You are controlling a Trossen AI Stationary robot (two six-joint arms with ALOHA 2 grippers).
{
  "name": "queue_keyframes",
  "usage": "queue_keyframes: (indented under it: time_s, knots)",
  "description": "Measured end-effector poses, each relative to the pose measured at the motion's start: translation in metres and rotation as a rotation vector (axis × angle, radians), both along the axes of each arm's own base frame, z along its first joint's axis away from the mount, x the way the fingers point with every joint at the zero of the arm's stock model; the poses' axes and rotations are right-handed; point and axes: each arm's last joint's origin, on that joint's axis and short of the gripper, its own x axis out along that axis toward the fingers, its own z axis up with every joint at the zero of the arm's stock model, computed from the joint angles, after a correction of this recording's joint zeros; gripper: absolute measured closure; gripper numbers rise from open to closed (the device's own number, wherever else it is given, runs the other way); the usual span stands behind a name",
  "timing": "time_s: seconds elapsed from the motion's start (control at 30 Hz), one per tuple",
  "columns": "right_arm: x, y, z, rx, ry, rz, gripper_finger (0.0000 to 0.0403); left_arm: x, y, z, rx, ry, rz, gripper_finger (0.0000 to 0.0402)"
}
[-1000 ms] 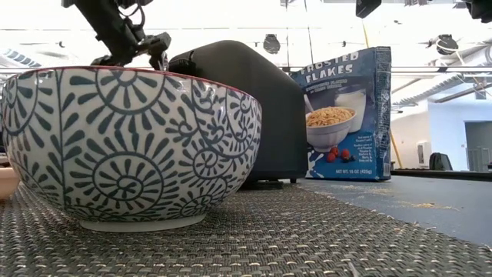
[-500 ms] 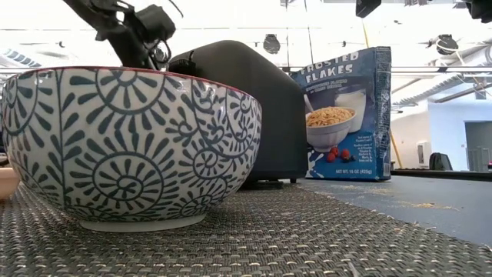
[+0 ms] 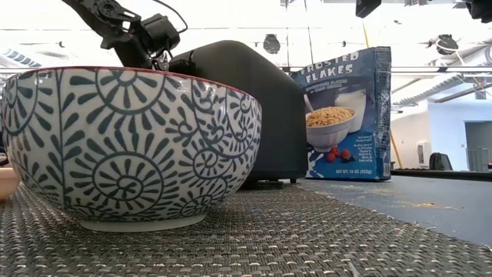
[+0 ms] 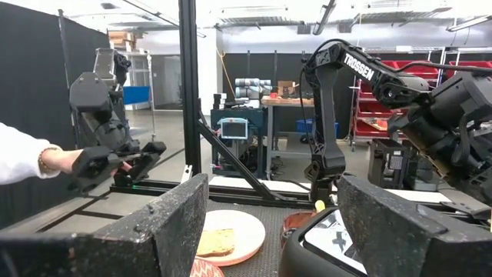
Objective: Arrange a breakfast setting
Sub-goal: Put the orange fork to the gray tablemat to the right of the red bowl
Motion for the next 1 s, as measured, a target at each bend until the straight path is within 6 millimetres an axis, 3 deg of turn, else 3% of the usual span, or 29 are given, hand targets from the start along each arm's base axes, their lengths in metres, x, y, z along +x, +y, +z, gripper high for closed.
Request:
queue_keyframes:
  time_s: [0.47, 1.0]
  knots:
    - [0.0, 0.0, -0.0001, 0.0, 0.001, 0.0, 0.0124, -0.0002, 0.0, 0.0, 0.003, 0.003, 0.004, 0.0243]
    - [0.0, 0.0, -0.0001, 0.0, 0.001, 0.0, 0.0124, -0.0002, 0.0, 0.0001, 0.003, 0.002, 0.004, 0.0315]
